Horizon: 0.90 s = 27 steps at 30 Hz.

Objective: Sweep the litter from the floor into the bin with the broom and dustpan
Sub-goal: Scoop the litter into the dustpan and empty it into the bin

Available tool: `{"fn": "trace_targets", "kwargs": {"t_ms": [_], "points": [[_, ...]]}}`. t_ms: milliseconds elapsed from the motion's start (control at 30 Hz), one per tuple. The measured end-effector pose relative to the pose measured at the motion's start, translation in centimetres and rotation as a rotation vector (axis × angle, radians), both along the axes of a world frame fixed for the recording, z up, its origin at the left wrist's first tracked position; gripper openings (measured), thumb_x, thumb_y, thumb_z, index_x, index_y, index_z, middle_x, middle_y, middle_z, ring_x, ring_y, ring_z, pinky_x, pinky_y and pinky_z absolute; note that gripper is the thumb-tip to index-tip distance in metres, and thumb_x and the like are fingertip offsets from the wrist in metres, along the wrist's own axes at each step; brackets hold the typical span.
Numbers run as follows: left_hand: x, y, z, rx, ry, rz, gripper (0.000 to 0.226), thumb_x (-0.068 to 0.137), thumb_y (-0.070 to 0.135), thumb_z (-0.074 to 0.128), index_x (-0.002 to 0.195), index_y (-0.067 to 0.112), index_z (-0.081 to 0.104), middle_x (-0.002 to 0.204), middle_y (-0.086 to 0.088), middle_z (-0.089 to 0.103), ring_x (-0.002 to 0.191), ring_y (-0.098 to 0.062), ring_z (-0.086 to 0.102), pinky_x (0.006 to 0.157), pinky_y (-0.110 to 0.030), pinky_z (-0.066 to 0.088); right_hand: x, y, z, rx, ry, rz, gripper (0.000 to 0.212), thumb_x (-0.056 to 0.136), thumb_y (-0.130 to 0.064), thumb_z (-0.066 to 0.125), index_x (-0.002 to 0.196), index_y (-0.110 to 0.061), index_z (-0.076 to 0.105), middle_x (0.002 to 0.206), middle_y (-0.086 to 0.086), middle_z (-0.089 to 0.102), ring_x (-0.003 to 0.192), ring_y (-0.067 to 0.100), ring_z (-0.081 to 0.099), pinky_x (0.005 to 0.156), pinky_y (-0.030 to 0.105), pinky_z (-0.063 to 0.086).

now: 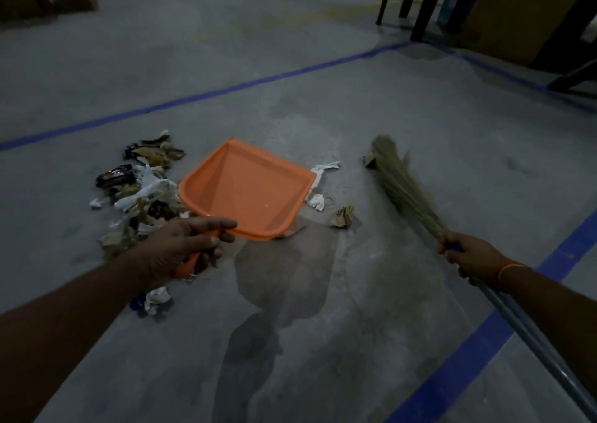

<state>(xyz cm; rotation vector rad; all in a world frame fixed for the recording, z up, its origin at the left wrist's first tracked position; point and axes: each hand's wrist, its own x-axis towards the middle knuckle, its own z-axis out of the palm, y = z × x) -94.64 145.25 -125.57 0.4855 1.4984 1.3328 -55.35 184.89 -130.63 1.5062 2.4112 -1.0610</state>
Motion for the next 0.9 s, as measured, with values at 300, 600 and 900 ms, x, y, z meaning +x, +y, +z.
{"fn": "trace_targets", "kwargs": {"t_ms": [300, 600, 900], "points": [[-4.5, -11.3, 4.4, -0.17, 0.162, -0.026, 0.084, 0.048, 0.041, 0.098, 0.124, 0.017, 0.071, 0.109, -0.025, 0.065, 0.077, -0.022, 0.058, 0.059, -0.025, 0.051, -7.6, -11.8, 0.0, 0.039, -0.013, 0.437, 0.015, 0.096, -0.008, 0.052, 0.092, -0.021, 0.06, 0.075, -0.011, 0.056, 0.048, -0.009, 0.052, 0.049, 0.007, 0.038], [-4.2, -18.2, 6.5, -0.196, 0.079, 0.184, 0.058, 0.07, 0.01, 0.085, 0.125, 0.007, 0.068, 0.117, -0.021, 0.067, 0.072, -0.016, 0.063, 0.056, -0.022, 0.051, -13.5, -15.2, 5.2, 0.076, 0.114, 0.638, 0.018, 0.094, -0.009, 0.054, 0.092, -0.025, 0.062, 0.077, -0.014, 0.056, 0.064, -0.016, 0.053, 0.052, 0.009, 0.035], [-1.5, -27.1, 6.9, -0.221, 0.087, 0.184, 0.085, 0.045, 0.037, 0.099, 0.121, 0.012, 0.072, 0.12, -0.019, 0.068, 0.073, -0.018, 0.062, 0.057, -0.023, 0.049, -11.5, -16.6, 6.4, 0.005, 0.096, 0.547, 0.02, 0.098, -0.014, 0.051, 0.092, -0.027, 0.064, 0.075, 0.003, 0.063, 0.051, 0.014, 0.051, 0.045, 0.022, 0.043]]}}
